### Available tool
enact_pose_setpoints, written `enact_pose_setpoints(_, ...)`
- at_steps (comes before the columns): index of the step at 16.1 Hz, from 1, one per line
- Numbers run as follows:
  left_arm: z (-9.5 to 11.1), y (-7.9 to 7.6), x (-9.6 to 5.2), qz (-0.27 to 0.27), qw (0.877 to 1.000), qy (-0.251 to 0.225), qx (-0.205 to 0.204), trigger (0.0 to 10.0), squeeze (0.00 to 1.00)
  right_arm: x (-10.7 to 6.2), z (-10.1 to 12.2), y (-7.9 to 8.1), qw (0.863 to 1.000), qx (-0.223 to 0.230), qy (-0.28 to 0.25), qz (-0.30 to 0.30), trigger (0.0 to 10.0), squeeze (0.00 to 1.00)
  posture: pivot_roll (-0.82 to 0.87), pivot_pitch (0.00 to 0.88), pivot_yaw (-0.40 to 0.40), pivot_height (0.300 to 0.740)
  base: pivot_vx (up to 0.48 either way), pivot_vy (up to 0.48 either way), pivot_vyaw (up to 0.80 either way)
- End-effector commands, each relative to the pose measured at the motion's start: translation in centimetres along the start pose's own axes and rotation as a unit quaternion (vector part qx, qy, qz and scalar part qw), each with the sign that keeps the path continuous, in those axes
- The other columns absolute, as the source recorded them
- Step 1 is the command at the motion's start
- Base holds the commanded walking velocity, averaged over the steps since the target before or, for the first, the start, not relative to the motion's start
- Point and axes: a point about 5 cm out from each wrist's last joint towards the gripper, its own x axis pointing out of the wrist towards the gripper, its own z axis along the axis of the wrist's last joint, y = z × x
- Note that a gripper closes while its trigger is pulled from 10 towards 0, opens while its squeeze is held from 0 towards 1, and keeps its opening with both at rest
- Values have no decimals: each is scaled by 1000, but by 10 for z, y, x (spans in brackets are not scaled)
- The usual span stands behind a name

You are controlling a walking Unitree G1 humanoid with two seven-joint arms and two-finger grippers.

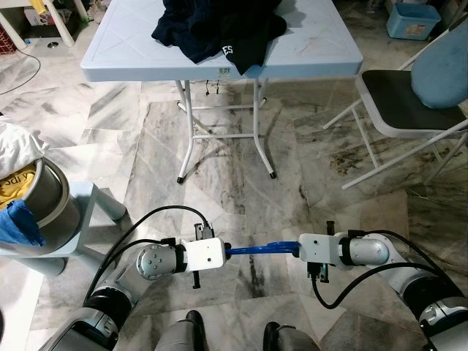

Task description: Hang hanger

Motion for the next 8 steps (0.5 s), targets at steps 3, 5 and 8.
enact_pose_setpoints(3, 0, -4, 2, -6, 1000, 1, 4, 10000, 0, -2, -1, 3, 1000, 7, -10, 6, 0, 0, -27, 216, 6, 740, 0, 0, 0)
enact_pose_setpoints(5, 1, -3, 3, 4, 1000, -2, 2, 10000, 0, -1, -1, 4, 1000, 10, -10, 1, 0, 0, -29, 216, 4, 740, 0, 0, 0)
enact_pose_setpoints(8, 4, 6, 5, 48, 999, -14, -10, 10000, 1000, -1, -6, 3, 999, 31, 2, -29, 0, 0, -37, 210, -8, 740, 0, 0, 0)
